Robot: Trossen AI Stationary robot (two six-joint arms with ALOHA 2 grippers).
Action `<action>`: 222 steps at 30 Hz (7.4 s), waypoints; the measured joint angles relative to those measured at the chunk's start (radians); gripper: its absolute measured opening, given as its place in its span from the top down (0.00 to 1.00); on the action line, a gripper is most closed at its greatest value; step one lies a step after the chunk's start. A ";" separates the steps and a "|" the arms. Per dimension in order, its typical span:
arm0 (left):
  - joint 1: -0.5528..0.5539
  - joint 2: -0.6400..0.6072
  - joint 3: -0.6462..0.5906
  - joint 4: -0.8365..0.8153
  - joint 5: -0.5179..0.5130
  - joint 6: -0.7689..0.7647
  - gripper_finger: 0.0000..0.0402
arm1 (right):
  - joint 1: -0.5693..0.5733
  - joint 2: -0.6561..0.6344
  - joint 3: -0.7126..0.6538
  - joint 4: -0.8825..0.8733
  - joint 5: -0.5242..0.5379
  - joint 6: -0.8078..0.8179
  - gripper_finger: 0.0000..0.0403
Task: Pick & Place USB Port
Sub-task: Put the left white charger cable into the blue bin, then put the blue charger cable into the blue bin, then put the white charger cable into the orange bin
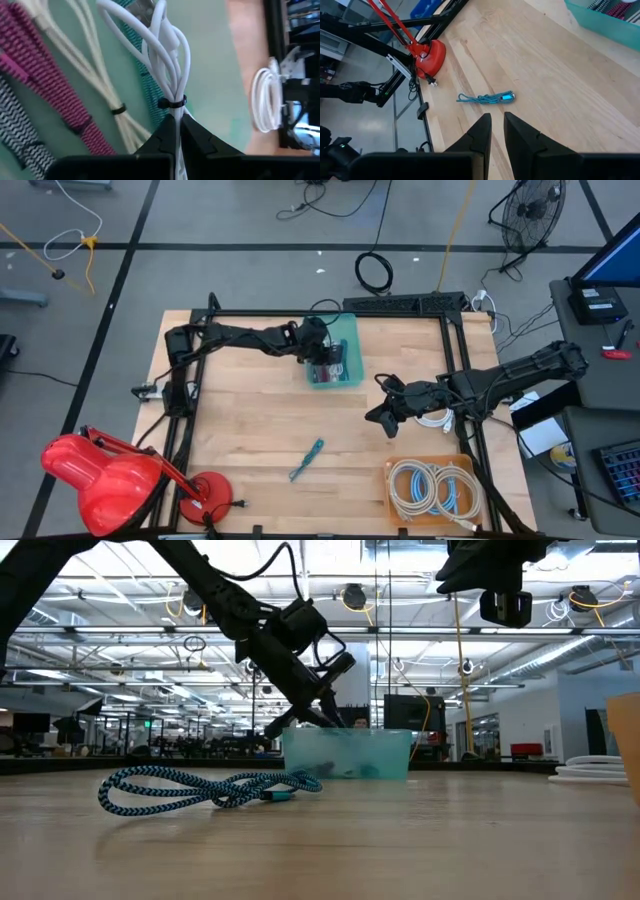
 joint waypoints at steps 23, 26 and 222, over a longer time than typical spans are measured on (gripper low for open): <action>-0.016 -0.004 0.200 -0.224 -0.040 0.067 0.61 | 0.000 0.000 0.000 0.000 -0.001 -0.009 0.89; -0.038 -0.023 0.250 -0.284 -0.021 0.132 0.65 | 0.000 0.000 0.000 0.001 -0.027 -0.036 0.89; -1.129 -0.389 0.280 -1.462 -0.903 -0.612 0.71 | -0.210 0.643 0.491 0.488 -0.254 -0.069 0.71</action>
